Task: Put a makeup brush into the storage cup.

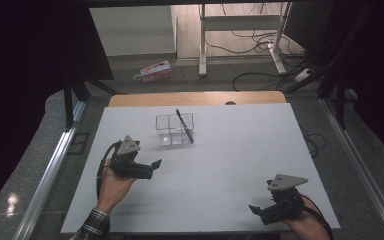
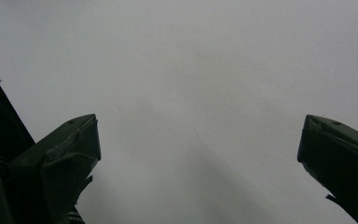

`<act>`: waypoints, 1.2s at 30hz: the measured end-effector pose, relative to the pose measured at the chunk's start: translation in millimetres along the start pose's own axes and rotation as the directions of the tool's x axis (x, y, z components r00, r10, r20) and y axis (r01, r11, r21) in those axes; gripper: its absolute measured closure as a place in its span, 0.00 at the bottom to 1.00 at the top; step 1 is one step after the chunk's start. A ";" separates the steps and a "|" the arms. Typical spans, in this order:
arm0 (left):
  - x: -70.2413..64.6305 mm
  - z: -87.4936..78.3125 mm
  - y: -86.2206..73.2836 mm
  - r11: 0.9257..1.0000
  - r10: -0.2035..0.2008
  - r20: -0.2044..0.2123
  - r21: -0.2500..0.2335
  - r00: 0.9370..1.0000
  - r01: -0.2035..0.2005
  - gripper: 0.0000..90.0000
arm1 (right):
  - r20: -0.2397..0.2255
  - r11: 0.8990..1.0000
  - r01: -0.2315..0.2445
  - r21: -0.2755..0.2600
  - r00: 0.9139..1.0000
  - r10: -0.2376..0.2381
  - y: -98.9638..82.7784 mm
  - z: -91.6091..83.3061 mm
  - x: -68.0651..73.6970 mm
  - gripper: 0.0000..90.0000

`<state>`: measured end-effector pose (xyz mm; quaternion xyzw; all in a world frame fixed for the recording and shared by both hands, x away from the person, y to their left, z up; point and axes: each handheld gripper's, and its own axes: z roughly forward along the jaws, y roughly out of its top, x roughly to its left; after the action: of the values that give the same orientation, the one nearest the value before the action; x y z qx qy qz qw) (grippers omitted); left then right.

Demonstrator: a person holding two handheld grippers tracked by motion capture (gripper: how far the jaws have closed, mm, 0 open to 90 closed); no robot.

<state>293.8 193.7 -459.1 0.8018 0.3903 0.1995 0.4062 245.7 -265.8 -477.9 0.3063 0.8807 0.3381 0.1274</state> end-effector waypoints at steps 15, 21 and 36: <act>-5.8 -10.9 -15.7 1.000 -0.009 -0.006 0.012 1.000 0.009 0.00 | 0.001 1.000 0.006 0.001 1.000 -0.006 -0.3 -0.2 0.0 0.00; -6.6 -17.2 -24.3 0.999 -0.030 -0.008 0.013 1.000 0.030 0.00 | 0.001 1.000 0.004 0.001 1.000 -0.004 -0.1 -0.2 0.2 0.00; -13.8 -29.9 -36.5 0.999 -0.051 -0.008 0.002 0.999 0.051 0.00 | 0.004 1.000 0.005 -0.005 1.000 -0.005 -0.1 -0.2 0.1 0.00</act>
<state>249.4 211.0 -470.9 0.7913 0.4122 0.1918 0.4088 245.6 -265.9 -477.8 0.3044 0.8805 0.3392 0.1305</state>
